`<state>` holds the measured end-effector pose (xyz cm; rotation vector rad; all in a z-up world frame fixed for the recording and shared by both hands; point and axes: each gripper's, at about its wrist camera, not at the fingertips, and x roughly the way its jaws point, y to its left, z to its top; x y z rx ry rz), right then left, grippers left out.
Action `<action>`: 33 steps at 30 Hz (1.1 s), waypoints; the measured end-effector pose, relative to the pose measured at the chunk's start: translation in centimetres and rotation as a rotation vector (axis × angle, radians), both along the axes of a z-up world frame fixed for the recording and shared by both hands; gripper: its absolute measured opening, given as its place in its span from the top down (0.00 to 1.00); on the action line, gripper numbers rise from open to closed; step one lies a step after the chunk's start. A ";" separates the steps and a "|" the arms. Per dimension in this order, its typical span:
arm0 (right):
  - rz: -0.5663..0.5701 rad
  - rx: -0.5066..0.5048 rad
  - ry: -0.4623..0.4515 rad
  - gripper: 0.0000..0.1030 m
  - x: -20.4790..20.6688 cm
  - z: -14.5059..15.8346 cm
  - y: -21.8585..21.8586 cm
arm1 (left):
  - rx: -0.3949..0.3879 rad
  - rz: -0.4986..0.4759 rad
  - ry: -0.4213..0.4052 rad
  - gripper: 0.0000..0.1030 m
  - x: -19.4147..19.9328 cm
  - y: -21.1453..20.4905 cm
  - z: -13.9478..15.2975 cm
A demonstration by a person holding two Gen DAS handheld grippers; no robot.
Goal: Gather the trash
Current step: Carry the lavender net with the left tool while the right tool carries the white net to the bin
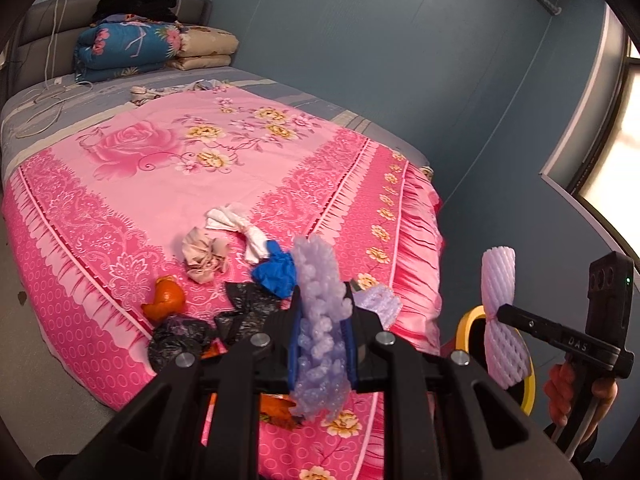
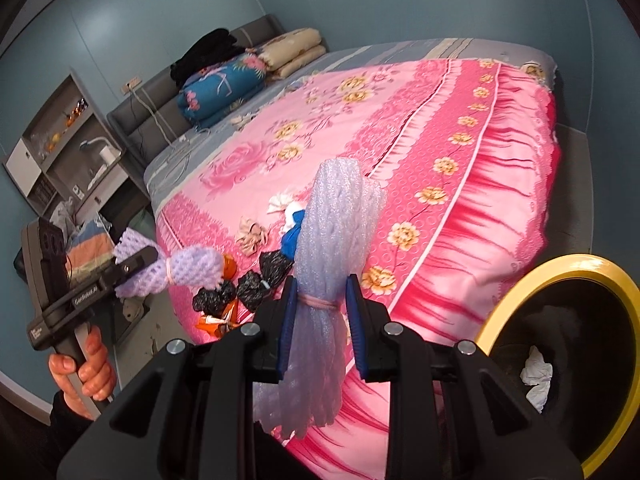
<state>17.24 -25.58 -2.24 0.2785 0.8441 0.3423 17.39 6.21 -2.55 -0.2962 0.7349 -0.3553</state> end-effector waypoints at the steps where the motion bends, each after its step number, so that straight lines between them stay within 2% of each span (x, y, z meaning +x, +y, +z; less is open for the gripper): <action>1: -0.011 0.006 -0.005 0.77 -0.2 0.2 -0.6 | -0.002 -0.009 -0.001 0.84 -0.1 -0.4 0.1; 8: -0.067 0.038 -0.038 0.77 -1.2 1.3 -3.7 | -0.014 -0.087 -0.003 0.84 -0.8 -3.7 0.5; 33: -0.282 0.110 -0.159 0.76 -5.7 4.1 -14.8 | 0.054 -0.334 -0.034 0.84 -3.1 -15.5 2.6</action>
